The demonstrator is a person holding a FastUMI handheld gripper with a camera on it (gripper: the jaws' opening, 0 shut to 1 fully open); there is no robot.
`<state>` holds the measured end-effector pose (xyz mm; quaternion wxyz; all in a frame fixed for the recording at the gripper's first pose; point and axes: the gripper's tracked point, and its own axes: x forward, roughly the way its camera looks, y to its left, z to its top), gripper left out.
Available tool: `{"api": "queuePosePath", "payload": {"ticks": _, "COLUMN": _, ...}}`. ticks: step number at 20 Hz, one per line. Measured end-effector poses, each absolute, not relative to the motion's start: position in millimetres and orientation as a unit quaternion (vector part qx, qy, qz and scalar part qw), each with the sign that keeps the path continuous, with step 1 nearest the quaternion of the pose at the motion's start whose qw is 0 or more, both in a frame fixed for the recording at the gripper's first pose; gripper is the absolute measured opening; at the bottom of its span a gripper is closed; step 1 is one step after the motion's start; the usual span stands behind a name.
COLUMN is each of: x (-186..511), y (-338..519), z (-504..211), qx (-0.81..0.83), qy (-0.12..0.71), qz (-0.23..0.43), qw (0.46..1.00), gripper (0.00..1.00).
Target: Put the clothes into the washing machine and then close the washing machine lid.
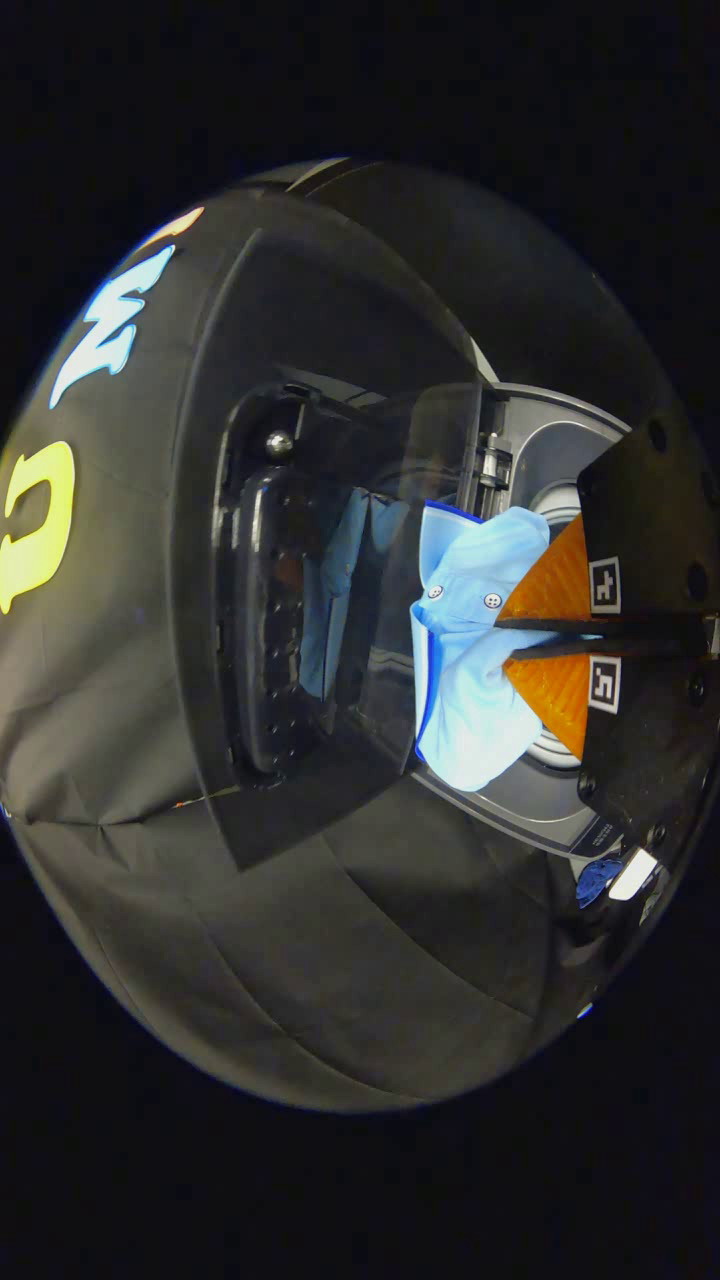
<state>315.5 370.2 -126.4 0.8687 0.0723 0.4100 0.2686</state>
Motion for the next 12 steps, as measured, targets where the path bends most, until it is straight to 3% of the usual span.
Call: {"api": "queuePosePath", "payload": {"ticks": 12, "x": 319.2, "y": 367.8, "z": -135.5, "qx": 0.072, "qy": 0.423, "qz": 0.257, "qw": 0.866, "gripper": 0.02}}
